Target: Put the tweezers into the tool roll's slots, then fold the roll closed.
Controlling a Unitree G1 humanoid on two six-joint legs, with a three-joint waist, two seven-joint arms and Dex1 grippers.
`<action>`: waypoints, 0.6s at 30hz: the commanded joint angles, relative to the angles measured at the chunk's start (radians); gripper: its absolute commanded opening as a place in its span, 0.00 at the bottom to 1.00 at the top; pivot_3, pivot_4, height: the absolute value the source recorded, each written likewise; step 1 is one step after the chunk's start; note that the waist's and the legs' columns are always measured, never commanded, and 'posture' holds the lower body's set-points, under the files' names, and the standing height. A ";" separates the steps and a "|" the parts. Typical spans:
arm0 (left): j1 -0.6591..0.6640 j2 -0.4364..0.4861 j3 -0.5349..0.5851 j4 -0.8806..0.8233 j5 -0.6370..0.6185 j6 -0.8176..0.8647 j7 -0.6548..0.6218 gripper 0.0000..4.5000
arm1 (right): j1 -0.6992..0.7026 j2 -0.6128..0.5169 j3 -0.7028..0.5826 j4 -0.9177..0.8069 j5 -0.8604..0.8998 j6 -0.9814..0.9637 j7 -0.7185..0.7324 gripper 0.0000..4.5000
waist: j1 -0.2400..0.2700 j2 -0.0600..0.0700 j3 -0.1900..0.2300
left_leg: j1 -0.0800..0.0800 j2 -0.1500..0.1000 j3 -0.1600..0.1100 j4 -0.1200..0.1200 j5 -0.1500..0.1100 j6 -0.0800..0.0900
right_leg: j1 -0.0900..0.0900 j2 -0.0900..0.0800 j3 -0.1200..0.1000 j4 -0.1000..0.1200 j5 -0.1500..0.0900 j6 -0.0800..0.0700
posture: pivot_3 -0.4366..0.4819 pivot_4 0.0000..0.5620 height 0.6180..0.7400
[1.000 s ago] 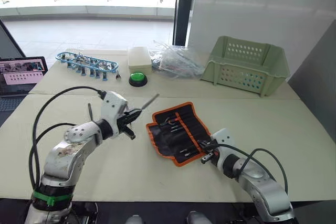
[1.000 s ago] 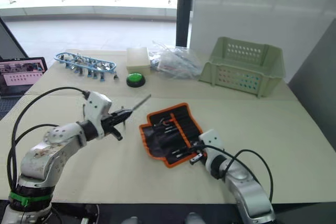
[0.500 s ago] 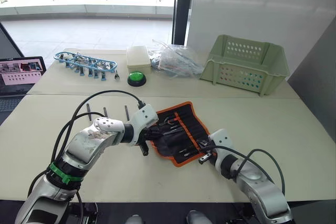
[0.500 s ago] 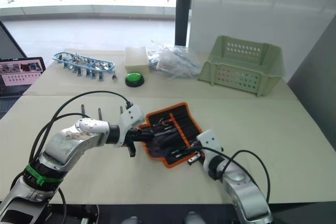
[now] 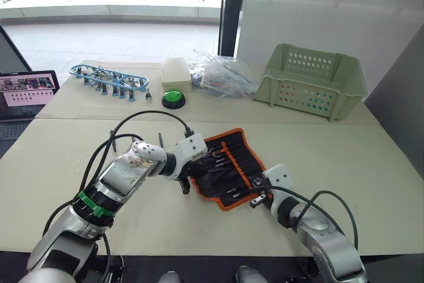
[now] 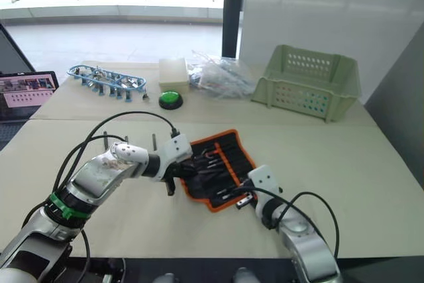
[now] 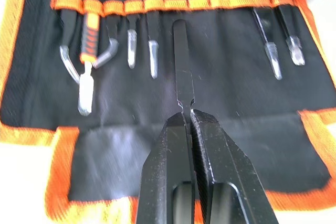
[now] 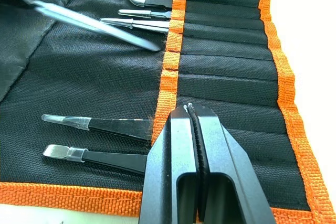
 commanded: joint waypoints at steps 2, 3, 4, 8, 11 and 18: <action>-0.030 -0.028 -0.019 0.025 0.045 -0.042 -0.006 0.00 | 0.029 0.008 0.049 0.022 -0.001 0.051 0.011 0.00 | 0.000 0.000 0.000 | 0.000 0.000 0.000 0.000 0.000 0.000 | 0.000 0.000 0.000 0.000 0.000 0.000 | 0.48 0.27 0.78; -0.035 -0.037 -0.023 0.034 0.050 -0.046 -0.007 0.00 | 0.030 0.008 0.050 0.020 -0.001 0.051 0.010 0.00 | 0.000 0.000 0.000 | 0.000 0.000 0.000 0.000 0.000 0.000 | 0.000 0.000 0.000 0.000 0.000 0.000 | 0.48 0.27 0.78; -0.039 -0.047 -0.026 0.044 0.057 -0.051 -0.009 0.00 | 0.031 0.008 0.050 0.019 -0.001 0.052 0.009 0.00 | 0.001 0.000 0.000 | 0.000 0.000 0.000 0.000 0.000 0.000 | 0.000 0.000 0.000 0.000 0.000 0.000 | 0.48 0.27 0.78; -0.059 -0.090 -0.035 0.107 0.088 -0.092 -0.012 0.00 | 0.036 0.010 0.055 0.007 -0.002 0.059 0.006 0.00 | 0.003 0.000 0.000 | 0.000 0.000 0.000 0.000 0.000 0.000 | 0.000 0.000 0.000 0.000 0.000 0.000 | 0.48 0.27 0.78; -0.071 -0.124 -0.041 0.158 0.111 -0.136 -0.021 0.00 | 0.040 0.011 0.058 -0.001 -0.004 0.065 0.005 0.00 | 0.004 0.000 0.000 | 0.000 0.000 0.000 0.000 0.000 0.000 | 0.000 0.000 0.000 0.000 0.000 0.000 | 0.48 0.27 0.78; -0.115 -0.237 -0.053 0.336 0.167 -0.279 -0.026 0.00 | 0.045 0.014 0.068 -0.016 -0.014 0.074 0.009 0.00 | 0.007 0.000 0.000 | -0.001 0.000 0.000 0.000 0.000 0.000 | 0.000 0.000 0.000 0.000 0.000 0.000 | 0.48 0.27 0.78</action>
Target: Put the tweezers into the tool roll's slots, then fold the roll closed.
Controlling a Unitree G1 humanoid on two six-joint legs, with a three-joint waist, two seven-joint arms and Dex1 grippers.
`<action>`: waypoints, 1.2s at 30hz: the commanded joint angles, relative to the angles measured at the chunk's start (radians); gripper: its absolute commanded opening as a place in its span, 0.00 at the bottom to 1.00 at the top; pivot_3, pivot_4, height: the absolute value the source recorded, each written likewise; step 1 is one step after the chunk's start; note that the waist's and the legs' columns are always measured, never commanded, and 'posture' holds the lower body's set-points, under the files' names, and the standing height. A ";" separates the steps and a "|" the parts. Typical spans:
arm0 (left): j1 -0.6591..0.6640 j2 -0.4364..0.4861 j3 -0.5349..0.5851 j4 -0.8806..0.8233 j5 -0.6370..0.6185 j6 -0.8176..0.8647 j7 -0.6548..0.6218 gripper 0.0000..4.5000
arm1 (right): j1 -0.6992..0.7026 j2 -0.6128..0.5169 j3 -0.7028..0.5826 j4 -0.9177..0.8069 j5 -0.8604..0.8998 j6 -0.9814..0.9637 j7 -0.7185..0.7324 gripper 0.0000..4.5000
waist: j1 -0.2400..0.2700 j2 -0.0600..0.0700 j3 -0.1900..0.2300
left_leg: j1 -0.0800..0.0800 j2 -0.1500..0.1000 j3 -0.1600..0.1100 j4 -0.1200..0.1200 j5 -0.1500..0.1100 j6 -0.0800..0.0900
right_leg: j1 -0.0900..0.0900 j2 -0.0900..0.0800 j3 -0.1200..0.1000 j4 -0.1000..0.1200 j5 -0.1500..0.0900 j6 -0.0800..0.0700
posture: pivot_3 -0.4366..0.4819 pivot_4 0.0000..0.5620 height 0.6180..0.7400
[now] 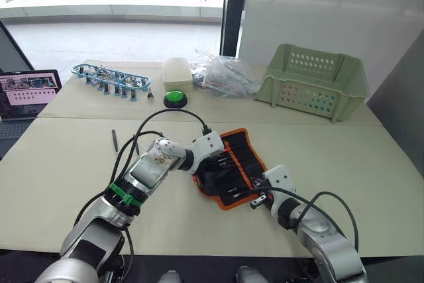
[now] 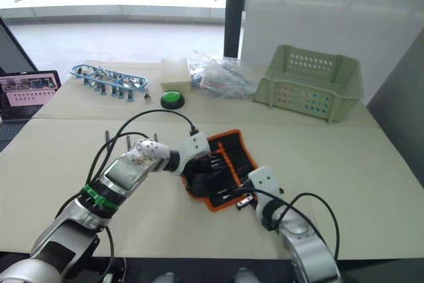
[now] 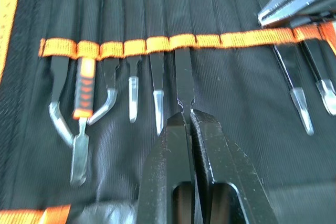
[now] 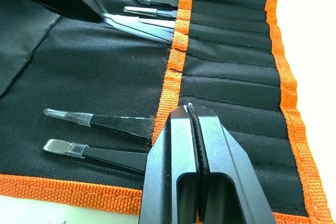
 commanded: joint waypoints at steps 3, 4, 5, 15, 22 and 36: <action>-0.049 -0.082 -0.002 0.133 0.053 -0.129 0.006 0.00 | 0.032 0.012 0.071 0.009 0.006 0.056 0.019 0.00 | -0.002 0.000 0.000 | 0.000 0.000 0.000 0.000 0.000 0.000 | 0.000 0.000 0.000 0.000 0.000 0.000 | 0.48 0.27 0.78; -0.052 -0.089 -0.002 0.152 0.060 -0.150 0.004 0.00 | 0.032 0.012 0.072 0.008 0.006 0.057 0.019 0.00 | -0.003 0.000 0.000 | 0.000 0.000 0.000 0.000 0.000 0.000 | 0.000 0.000 0.000 0.000 0.000 0.000 | 0.48 0.27 0.78; -0.058 -0.107 0.000 0.191 0.071 -0.180 0.013 0.00 | 0.033 0.012 0.074 0.006 0.004 0.058 0.020 0.00 | -0.004 0.000 0.000 | 0.000 0.000 0.000 0.000 0.000 0.000 | 0.000 0.000 0.000 0.000 0.000 0.000 | 0.48 0.27 0.78; -0.058 -0.145 0.068 0.261 0.085 -0.241 0.028 0.00 | 0.045 0.012 0.083 -0.006 -0.009 0.063 0.023 0.00 | 0.002 0.000 0.000 | 0.000 -0.001 0.000 0.005 0.000 0.000 | 0.002 0.000 0.000 0.002 0.000 0.000 | 0.48 0.27 0.78; 0.024 -0.017 0.201 -0.049 -0.006 -0.081 -0.005 0.50 | 0.041 0.011 0.082 0.007 -0.014 0.060 0.025 0.00 | -0.019 0.001 0.000 | -0.001 0.001 -0.001 0.005 0.000 0.000 | -0.001 0.001 0.000 0.005 0.000 0.000 | 0.48 0.27 0.78; 0.794 0.099 0.914 -0.704 -0.192 0.083 0.230 0.99 | 0.009 -0.034 0.055 0.065 -0.008 0.039 0.084 0.00 | -0.022 0.001 0.001 | 0.003 0.002 -0.002 0.000 0.000 0.000 | 0.001 0.000 0.000 0.004 0.000 -0.001 | 0.48 0.27 0.78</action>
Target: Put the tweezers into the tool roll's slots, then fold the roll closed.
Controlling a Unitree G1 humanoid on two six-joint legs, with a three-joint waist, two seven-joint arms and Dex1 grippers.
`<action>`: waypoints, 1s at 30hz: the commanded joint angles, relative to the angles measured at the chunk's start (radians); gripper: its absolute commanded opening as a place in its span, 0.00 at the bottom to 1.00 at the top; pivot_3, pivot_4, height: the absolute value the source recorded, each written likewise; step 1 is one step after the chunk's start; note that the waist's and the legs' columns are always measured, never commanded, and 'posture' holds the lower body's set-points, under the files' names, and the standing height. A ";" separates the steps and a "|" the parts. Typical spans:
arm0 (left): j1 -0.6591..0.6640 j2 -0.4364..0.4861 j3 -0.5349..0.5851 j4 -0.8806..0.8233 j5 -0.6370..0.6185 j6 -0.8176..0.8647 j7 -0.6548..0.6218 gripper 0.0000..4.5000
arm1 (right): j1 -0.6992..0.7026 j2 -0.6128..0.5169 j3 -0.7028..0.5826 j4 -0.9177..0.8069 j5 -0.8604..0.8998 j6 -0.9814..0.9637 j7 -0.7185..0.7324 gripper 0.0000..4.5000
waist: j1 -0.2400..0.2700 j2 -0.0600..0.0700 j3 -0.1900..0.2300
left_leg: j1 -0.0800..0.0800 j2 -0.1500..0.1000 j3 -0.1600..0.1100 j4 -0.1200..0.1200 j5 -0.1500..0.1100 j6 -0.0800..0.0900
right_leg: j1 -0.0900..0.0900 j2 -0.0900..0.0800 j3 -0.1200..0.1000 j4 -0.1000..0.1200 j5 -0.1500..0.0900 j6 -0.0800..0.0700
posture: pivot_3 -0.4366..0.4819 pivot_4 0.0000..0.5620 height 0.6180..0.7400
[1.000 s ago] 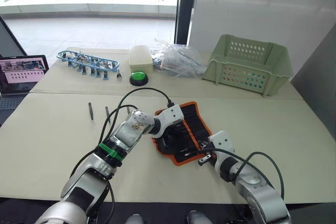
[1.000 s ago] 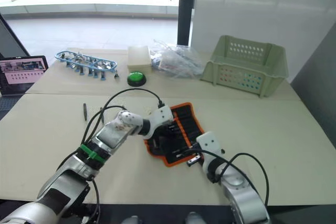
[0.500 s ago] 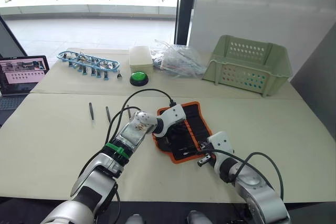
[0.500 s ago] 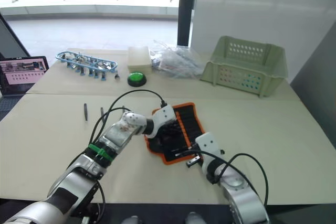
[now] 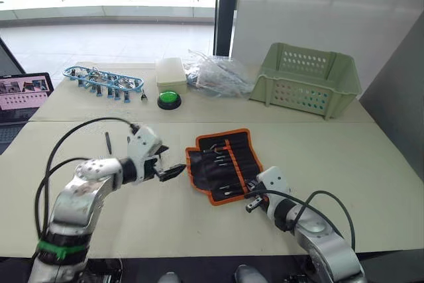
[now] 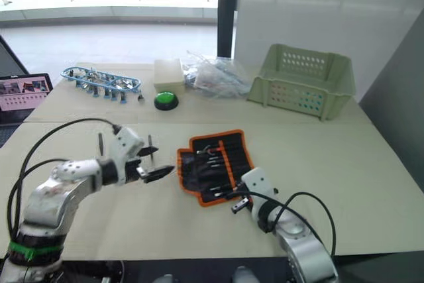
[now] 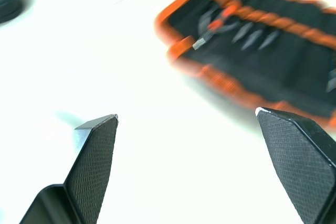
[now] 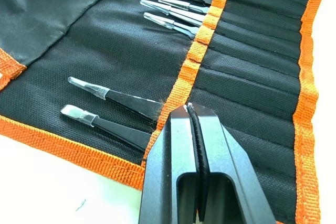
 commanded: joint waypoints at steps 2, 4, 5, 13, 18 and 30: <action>0.213 -0.094 0.257 -0.145 -0.056 -0.034 0.108 0.99 | 0.028 -0.026 0.018 0.066 0.011 0.024 0.044 0.00 | 0.001 -0.001 0.000 | 0.000 0.000 0.000 0.000 0.000 0.000 | 0.000 0.000 0.000 0.000 0.000 0.000 | 0.48 0.27 0.78; 0.283 -0.147 0.325 -0.178 -0.079 -0.045 0.153 0.99 | 0.027 -0.032 0.015 0.073 0.013 0.022 0.050 0.00 | 0.004 -0.002 -0.001 | 0.001 0.000 0.001 0.000 0.000 0.000 | 0.001 -0.001 0.000 -0.001 0.000 0.000 | 0.48 0.27 0.78; 0.308 -0.177 0.357 -0.188 -0.090 -0.045 0.183 0.99 | 0.026 -0.035 0.013 0.077 0.014 0.021 0.053 0.00 | 0.009 -0.003 -0.001 | 0.001 0.000 0.001 0.000 0.000 0.000 | 0.001 -0.001 0.000 -0.001 0.000 0.000 | 0.48 0.27 0.78; 0.637 -0.467 0.478 -0.296 -0.092 -0.244 0.340 0.99 | 0.019 -0.067 -0.004 0.119 0.027 0.010 0.100 0.00 | 0.010 -0.008 -0.004 | 0.001 0.000 0.004 0.000 0.000 -0.001 | 0.003 -0.002 0.001 -0.008 0.001 -0.001 | 0.48 0.27 0.78; 0.714 -0.492 0.430 -0.302 -0.069 -0.300 0.363 0.99 | 0.011 -0.077 -0.012 0.144 0.028 -0.003 0.122 0.00 | -0.013 -0.010 -0.006 | 0.000 -0.001 0.012 -0.001 -0.004 -0.001 | 0.005 -0.005 0.005 -0.019 0.002 0.001 | 0.48 0.27 0.78; 0.451 -0.406 0.280 -0.137 -0.045 -0.238 0.542 0.99 | -0.034 -0.066 -0.007 0.173 0.030 -0.010 0.120 0.00 | -0.002 0.002 -0.008 | 0.002 -0.001 0.011 -0.001 -0.009 0.002 | 0.003 -0.003 0.003 -0.014 0.002 0.001 | 0.48 0.27 0.78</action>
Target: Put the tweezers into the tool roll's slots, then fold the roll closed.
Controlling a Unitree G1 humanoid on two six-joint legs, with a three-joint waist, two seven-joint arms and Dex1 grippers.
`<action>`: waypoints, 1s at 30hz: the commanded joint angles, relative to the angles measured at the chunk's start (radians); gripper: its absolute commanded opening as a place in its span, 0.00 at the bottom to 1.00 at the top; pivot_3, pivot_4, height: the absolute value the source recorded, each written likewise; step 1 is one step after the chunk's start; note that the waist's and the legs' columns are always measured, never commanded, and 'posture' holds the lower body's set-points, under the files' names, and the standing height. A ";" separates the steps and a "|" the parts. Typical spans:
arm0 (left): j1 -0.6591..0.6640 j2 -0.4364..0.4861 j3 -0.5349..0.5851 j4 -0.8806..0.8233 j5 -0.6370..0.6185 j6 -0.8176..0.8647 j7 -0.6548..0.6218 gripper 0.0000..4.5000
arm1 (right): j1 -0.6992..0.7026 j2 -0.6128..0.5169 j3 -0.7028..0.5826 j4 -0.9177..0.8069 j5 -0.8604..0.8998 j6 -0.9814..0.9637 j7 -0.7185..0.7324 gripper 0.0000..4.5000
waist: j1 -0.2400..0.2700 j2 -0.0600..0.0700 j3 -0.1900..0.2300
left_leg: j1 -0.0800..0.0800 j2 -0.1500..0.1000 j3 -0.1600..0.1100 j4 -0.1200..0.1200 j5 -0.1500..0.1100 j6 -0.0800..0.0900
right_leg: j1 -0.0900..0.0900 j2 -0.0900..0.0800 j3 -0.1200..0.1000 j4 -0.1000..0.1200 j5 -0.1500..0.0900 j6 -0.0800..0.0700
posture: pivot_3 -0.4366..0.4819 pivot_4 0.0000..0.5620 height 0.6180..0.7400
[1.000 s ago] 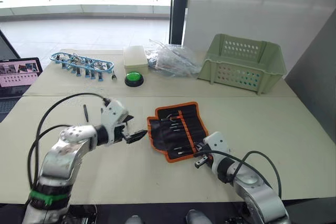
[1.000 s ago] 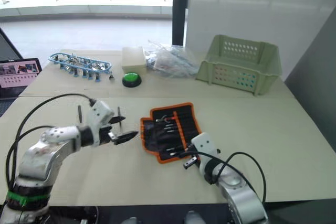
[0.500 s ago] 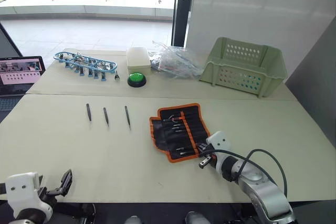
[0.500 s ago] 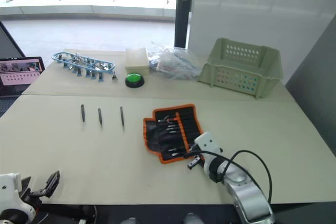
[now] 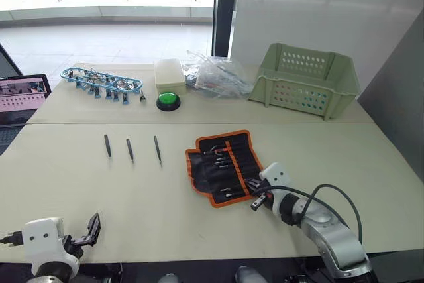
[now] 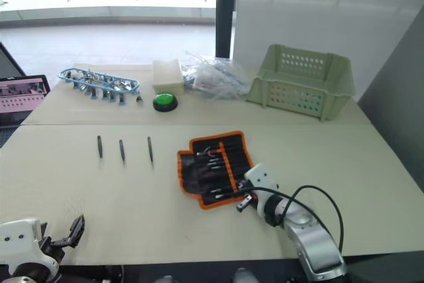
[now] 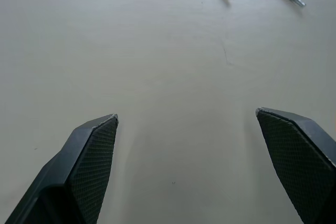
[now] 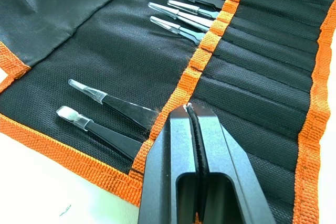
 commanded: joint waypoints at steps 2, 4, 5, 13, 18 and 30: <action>-0.145 0.024 -0.033 0.100 0.013 0.012 0.082 0.99 | 0.024 0.002 0.025 0.074 -0.019 0.031 -0.013 0.00 | 0.005 -0.006 -0.002 | 0.000 0.000 -0.003 0.002 0.001 -0.001 | 0.000 0.002 -0.001 0.001 0.000 -0.001 | 0.48 0.27 0.78; -0.208 0.041 -0.059 0.160 0.025 0.012 0.098 0.99 | 0.023 0.008 0.024 0.071 -0.018 0.033 -0.021 0.00 | 0.006 -0.006 -0.003 | 0.000 0.000 -0.003 0.003 0.001 -0.002 | 0.001 0.001 -0.001 0.001 0.000 -0.001 | 0.48 0.27 0.78; -0.241 0.049 -0.072 0.194 0.028 0.013 0.104 0.99 | 0.024 0.011 0.025 0.068 -0.017 0.034 -0.024 0.00 | 0.007 -0.006 -0.003 | 0.000 0.000 -0.003 0.004 0.001 -0.002 | 0.002 0.001 -0.001 0.002 0.000 0.000 | 0.48 0.27 0.78; -0.481 0.097 -0.152 0.472 0.068 -0.024 0.136 0.99 | 0.027 0.012 0.023 0.042 -0.015 0.045 -0.044 0.00 | 0.025 -0.002 -0.004 | 0.001 0.000 -0.005 0.006 0.003 -0.004 | 0.003 0.001 -0.003 0.004 0.001 -0.001 | 0.48 0.27 0.78; -0.597 0.098 -0.192 0.624 0.101 -0.044 0.165 0.99 | 0.032 0.012 0.024 0.025 -0.012 0.053 -0.052 0.00 | 0.034 0.003 -0.007 | 0.004 0.000 -0.005 0.006 0.004 -0.006 | 0.007 0.001 -0.003 0.004 0.001 0.000 | 0.48 0.27 0.78; -0.819 0.120 -0.232 0.935 0.136 -0.108 0.154 0.93 | 0.032 0.019 0.028 0.011 -0.012 0.065 -0.060 0.00 | 0.051 0.008 -0.009 | 0.014 -0.001 -0.005 0.004 0.005 -0.006 | 0.017 0.001 -0.004 0.002 0.000 0.000 | 0.48 0.27 0.78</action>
